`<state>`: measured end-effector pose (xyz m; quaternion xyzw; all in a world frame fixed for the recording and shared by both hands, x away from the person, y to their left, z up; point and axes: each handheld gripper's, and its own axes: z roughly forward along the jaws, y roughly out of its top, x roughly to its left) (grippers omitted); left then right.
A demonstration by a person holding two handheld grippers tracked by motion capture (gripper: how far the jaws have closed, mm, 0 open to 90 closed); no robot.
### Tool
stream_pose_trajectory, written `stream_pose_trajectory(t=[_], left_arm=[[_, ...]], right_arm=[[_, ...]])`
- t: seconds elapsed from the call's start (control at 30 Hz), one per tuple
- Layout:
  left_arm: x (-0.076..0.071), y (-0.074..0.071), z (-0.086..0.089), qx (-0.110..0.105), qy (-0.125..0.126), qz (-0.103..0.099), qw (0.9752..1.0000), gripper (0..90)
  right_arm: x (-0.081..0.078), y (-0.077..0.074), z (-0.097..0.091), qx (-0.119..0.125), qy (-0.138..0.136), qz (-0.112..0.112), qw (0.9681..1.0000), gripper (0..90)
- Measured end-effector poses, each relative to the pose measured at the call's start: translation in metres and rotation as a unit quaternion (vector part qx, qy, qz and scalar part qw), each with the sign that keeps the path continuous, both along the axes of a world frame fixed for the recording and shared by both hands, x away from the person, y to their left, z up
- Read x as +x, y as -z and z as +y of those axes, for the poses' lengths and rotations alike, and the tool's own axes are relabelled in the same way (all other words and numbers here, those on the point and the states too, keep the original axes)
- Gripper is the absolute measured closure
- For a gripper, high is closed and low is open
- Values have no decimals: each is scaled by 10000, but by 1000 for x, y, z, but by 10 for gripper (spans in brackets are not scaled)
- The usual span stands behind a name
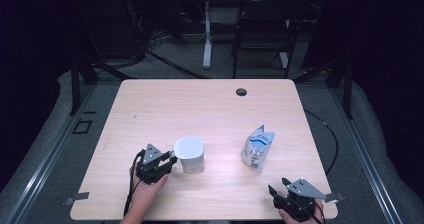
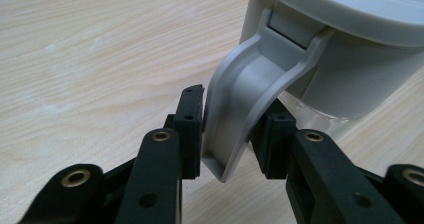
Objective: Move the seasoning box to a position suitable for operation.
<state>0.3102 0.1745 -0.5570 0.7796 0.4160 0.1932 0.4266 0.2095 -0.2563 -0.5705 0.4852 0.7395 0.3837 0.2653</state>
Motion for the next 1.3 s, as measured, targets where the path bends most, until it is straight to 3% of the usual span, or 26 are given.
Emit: stream_pose_trajectory(t=[0.17,0.87,1.3], left_arm=[[-2,0,-2,160,-7,-73,9998,701],[-5,-1,-5,204,-39,-80,9998,709],[-11,-3,-8,303,65,-43,9995,710]], right_arm=[[-2,-1,-1,47,-5,-3,10000,438],[-1,-1,-1,44,-41,-12,10000,437],[-3,-2,-1,50,-145,-48,9999,441]])
